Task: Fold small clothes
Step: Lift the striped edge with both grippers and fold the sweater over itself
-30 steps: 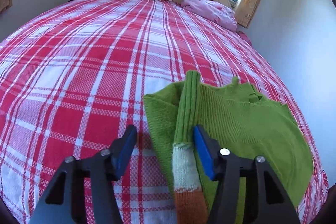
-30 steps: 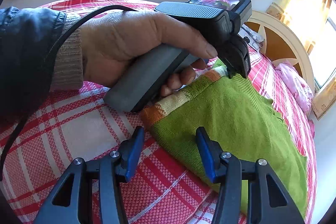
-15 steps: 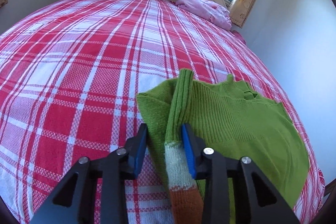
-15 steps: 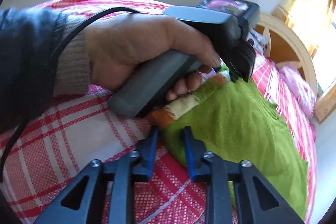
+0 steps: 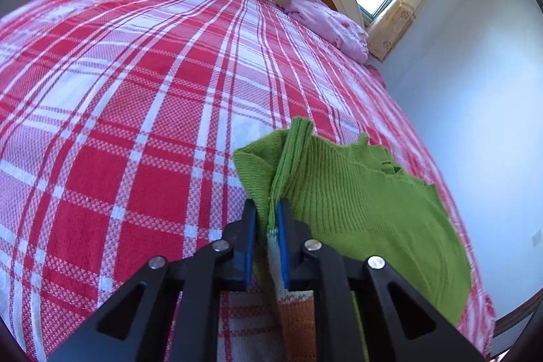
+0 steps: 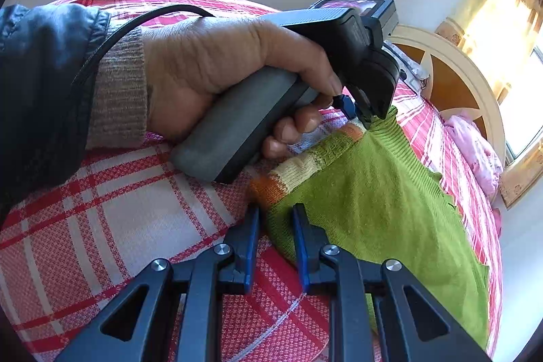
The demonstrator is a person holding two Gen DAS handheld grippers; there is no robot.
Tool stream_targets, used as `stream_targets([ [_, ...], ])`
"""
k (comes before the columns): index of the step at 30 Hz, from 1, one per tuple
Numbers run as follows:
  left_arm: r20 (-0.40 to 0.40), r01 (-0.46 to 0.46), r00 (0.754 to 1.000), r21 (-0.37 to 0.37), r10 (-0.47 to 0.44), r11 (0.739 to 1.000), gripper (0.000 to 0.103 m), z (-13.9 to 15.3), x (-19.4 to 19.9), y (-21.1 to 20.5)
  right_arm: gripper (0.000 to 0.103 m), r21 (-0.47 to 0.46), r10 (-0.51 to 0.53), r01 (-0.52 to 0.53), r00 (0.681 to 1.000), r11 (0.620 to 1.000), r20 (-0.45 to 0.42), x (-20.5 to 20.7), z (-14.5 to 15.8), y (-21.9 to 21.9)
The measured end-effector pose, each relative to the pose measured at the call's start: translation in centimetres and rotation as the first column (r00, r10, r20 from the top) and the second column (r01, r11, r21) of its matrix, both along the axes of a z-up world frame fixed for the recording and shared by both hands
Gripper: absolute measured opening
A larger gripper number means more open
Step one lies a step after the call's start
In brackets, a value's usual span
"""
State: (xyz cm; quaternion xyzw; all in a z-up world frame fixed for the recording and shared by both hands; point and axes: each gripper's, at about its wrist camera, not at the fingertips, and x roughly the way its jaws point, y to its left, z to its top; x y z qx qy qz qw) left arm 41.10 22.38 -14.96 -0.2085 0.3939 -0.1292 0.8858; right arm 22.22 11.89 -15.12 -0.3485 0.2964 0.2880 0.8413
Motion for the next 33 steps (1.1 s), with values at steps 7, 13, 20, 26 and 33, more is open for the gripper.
stream_targets([
  [7,-0.01,-0.012,1.0,-0.012,0.012,1.0,0.032,-0.1,0.7,0.2,0.02,-0.044,0.002,0.0,0.999,0.999,0.048,-0.1,-0.3,0.3],
  [13,0.024,0.02,1.0,-0.077,-0.018,0.997,0.016,0.0,0.3,0.7,0.02,0.024,-0.006,0.007,1.0,1.0,-0.025,1.0,0.3,-0.7],
  [20,0.007,0.004,1.0,-0.037,-0.004,0.999,0.039,0.0,0.4,0.3,0.02,-0.023,-0.003,0.004,1.0,1.0,0.024,0.4,-0.1,-0.1],
  [26,-0.003,0.031,1.0,-0.064,-0.031,0.997,0.014,-0.4,0.8,0.2,0.016,0.002,-0.009,0.009,1.0,1.0,0.01,0.1,0.0,-0.3],
  [33,0.004,0.028,1.0,-0.101,-0.027,0.994,0.012,-0.3,0.6,0.9,0.01,0.09,-0.032,0.032,0.999,0.995,-0.004,0.7,1.4,-1.9],
])
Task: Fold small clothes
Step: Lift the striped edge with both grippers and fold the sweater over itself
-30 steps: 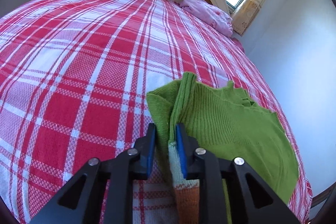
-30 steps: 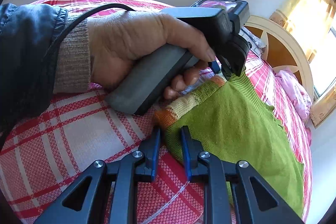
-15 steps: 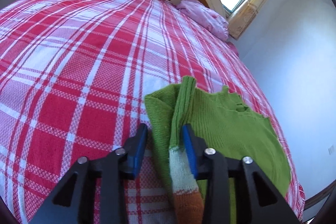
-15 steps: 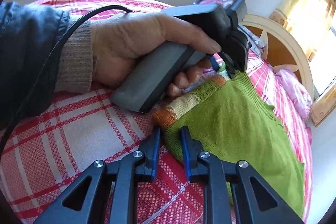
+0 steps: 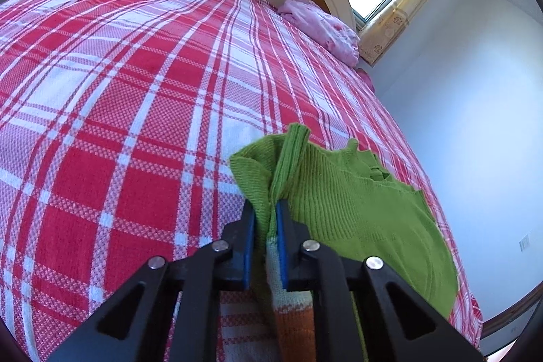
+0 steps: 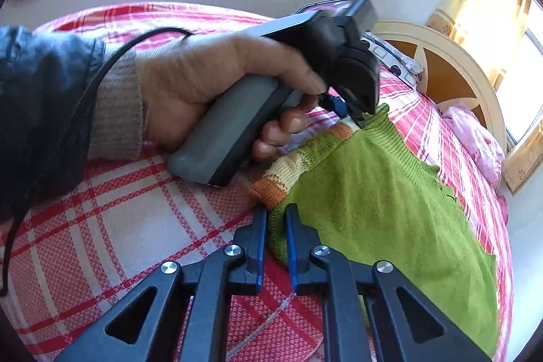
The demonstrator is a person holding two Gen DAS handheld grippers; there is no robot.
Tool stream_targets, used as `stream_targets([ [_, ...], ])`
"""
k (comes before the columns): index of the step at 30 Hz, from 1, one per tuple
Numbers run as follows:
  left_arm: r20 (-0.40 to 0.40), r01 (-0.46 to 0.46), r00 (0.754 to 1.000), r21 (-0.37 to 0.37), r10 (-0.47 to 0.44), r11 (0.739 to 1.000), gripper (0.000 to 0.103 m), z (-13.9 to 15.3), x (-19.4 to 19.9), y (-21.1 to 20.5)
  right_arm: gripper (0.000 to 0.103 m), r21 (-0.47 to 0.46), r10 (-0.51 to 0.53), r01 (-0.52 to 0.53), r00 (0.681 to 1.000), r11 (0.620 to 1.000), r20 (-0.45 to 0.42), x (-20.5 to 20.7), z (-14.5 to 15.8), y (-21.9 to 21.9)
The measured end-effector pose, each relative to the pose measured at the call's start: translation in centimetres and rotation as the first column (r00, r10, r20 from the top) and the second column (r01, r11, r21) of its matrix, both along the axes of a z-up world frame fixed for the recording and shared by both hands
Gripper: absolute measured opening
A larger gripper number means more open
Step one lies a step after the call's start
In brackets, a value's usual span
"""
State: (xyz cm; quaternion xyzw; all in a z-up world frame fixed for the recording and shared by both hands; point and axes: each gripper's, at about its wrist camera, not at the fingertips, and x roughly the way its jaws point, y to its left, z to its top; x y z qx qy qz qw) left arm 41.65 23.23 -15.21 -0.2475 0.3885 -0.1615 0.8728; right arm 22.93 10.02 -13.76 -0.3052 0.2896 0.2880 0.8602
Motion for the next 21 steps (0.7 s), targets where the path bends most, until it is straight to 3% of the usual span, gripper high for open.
stream_targets([
  [5,-0.036,0.0,0.999,-0.044,-0.001,0.999,0.012,0.4,-0.1,0.4,0.009,0.147,-0.023,0.027,0.999,0.989,-0.03,0.2,2.3,-3.0],
  [11,-0.034,-0.024,0.999,-0.132,0.02,0.991,0.012,2.1,-0.6,0.1,0.008,0.259,-0.063,0.07,0.997,0.963,-0.035,0.7,4.6,-6.9],
  [21,0.02,-0.006,1.0,-0.173,0.009,0.985,0.012,5.9,-0.6,-3.6,0.006,0.377,-0.127,0.133,0.991,0.917,-0.039,1.1,7.2,-13.0],
])
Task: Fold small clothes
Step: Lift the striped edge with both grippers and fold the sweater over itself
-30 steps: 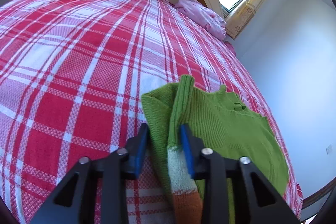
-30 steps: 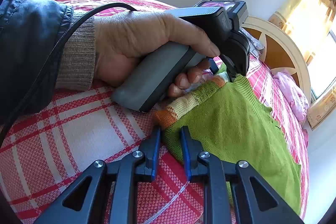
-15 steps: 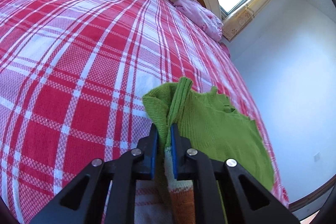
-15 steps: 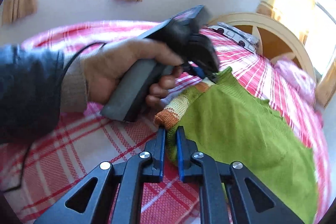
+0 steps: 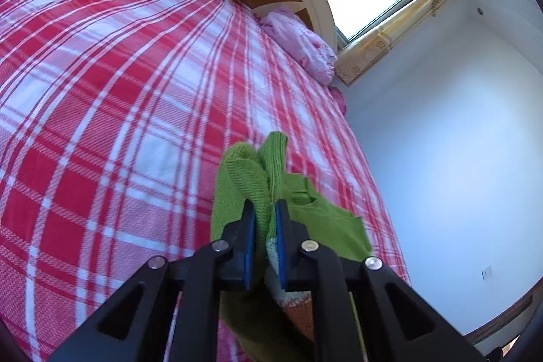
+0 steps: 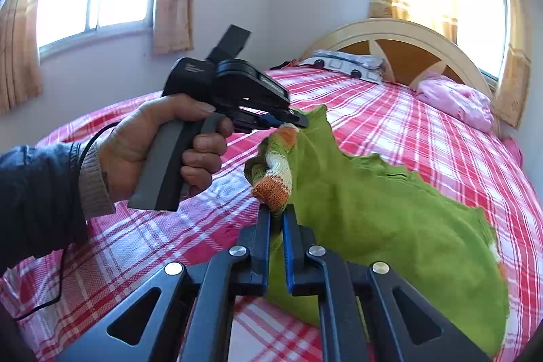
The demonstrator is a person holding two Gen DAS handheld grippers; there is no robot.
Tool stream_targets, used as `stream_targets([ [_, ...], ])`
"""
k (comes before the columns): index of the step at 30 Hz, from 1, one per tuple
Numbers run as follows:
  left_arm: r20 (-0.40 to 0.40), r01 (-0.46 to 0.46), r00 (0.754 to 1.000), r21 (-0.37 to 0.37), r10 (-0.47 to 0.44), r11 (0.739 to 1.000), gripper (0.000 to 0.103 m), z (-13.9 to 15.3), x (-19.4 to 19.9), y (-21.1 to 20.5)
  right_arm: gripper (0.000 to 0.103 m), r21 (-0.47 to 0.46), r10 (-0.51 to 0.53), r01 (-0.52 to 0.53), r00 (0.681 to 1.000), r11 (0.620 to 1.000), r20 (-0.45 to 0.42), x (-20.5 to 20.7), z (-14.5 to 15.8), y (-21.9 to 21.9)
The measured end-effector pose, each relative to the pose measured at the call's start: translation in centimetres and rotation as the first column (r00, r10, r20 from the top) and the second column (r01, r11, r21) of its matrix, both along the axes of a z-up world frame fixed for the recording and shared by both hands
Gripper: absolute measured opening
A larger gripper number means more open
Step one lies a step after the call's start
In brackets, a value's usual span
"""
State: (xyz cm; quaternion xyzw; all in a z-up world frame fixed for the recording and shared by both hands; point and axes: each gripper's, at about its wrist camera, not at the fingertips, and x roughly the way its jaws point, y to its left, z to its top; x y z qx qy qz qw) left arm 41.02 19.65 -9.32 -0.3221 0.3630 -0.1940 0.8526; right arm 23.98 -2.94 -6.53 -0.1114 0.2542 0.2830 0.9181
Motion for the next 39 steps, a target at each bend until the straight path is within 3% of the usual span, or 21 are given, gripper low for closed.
stream_targets([
  [12,0.079,0.098,0.992,0.041,-0.101,0.994,0.012,4.4,1.3,-8.3,0.006,0.107,-0.093,0.093,0.996,0.99,-0.006,-0.2,2.2,-8.0],
  [27,0.019,0.206,0.978,0.112,-0.209,0.972,0.012,3.9,4.6,-18.4,0.006,0.215,-0.205,0.232,0.968,0.949,-0.141,1.1,1.1,-17.8],
  [39,-0.011,0.301,0.952,0.202,-0.306,0.932,0.011,3.8,5.3,-26.0,0.005,0.25,-0.249,0.307,0.938,0.918,-0.239,0.5,-0.8,-23.5],
])
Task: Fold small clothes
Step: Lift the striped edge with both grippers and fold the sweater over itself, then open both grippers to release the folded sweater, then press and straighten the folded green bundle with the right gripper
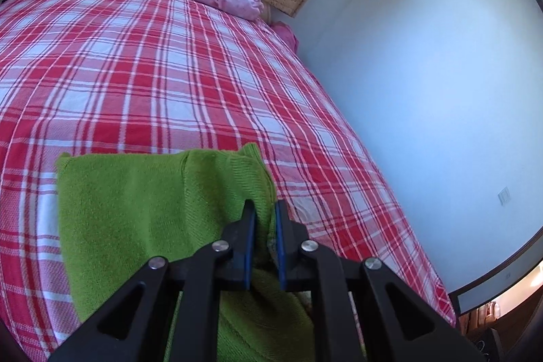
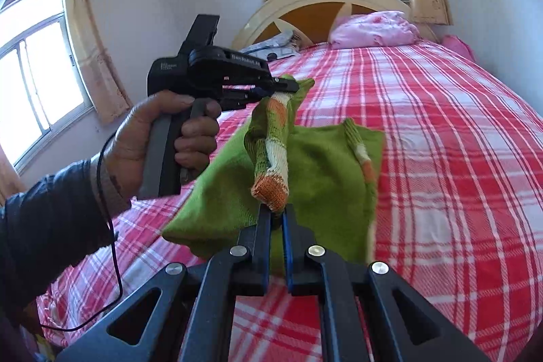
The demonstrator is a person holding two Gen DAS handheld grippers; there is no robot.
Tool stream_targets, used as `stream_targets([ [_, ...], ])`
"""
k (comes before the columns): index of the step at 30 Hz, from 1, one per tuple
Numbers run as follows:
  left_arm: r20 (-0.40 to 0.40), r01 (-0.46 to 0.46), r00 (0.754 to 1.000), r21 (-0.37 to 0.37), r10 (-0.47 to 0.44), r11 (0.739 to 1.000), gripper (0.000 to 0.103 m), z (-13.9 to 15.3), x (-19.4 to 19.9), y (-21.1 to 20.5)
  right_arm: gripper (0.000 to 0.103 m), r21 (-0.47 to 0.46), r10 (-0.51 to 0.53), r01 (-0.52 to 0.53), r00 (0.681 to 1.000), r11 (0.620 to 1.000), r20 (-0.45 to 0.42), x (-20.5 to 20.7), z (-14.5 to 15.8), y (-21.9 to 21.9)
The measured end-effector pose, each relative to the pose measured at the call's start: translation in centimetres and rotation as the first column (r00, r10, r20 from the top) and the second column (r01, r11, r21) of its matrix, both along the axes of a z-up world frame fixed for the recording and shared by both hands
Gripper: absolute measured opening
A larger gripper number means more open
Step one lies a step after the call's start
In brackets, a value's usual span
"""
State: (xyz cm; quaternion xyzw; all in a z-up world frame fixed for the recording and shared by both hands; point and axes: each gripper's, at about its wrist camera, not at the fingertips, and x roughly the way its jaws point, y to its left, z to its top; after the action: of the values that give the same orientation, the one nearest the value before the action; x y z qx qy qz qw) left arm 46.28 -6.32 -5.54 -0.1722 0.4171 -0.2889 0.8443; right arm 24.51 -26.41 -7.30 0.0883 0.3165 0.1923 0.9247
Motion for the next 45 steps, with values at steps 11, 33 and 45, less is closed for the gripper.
stream_targets([
  [11,-0.014,0.06,0.998,0.124,-0.059,0.99,0.012,-2.2,0.3,-5.5,0.006,0.029,-0.066,0.07,0.989,0.997,-0.132,0.5,-3.7,-3.4],
  [33,0.218,-0.144,0.973,0.326,0.073,0.934,0.08,-2.6,-11.8,4.8,0.051,0.057,-0.072,0.075,0.996,0.996,-0.042,2.2,0.3,-3.7],
  [45,0.162,-0.109,0.984,0.238,0.071,0.965,0.09,-5.7,-12.9,5.0,0.015,-0.01,-0.075,0.075,0.973,0.997,-0.216,14.4,-2.6,0.2],
])
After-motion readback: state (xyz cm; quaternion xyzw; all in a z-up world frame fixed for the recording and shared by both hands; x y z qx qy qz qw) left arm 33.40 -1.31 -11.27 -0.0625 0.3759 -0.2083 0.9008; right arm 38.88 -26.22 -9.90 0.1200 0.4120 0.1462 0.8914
